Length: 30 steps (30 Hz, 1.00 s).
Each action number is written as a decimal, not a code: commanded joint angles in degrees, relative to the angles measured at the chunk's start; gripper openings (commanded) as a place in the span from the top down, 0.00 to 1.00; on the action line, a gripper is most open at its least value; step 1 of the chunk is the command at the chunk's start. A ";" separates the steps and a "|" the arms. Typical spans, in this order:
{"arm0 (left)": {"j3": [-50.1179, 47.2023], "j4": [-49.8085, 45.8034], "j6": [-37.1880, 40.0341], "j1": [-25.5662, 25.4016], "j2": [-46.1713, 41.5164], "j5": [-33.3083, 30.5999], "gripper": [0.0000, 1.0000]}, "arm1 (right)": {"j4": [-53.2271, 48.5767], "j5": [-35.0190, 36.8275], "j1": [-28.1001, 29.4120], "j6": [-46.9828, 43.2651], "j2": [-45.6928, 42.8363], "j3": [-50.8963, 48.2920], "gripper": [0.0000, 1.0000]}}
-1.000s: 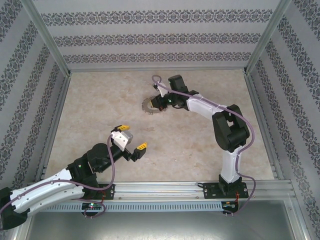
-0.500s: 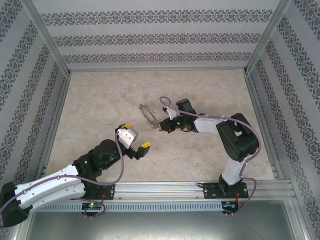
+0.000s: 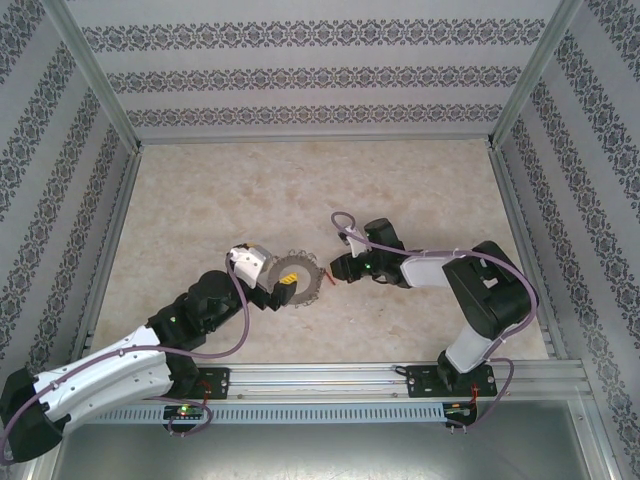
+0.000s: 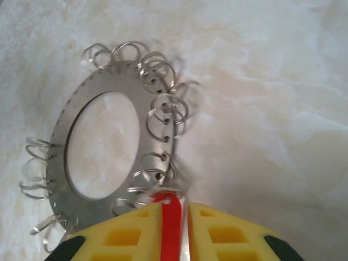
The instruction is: Put the keys on the keyring
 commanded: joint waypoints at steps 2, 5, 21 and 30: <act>0.19 0.90 -2.04 1.34 -0.90 0.37 0.00 | 1.13 1.63 0.48 0.66 -3.58 -1.99 0.76; 0.29 -0.52 -3.06 2.45 -0.99 -1.18 0.00 | -0.62 3.68 0.50 0.12 -7.98 -3.31 0.71; 2.92 9.30 -4.97 28.42 18.02 -4.15 0.00 | -6.94 29.16 -12.96 -8.58 -43.15 -12.30 0.02; -0.97 16.79 -2.25 41.80 20.25 -8.03 0.00 | 13.33 37.82 -24.94 -13.84 -40.54 -23.48 0.02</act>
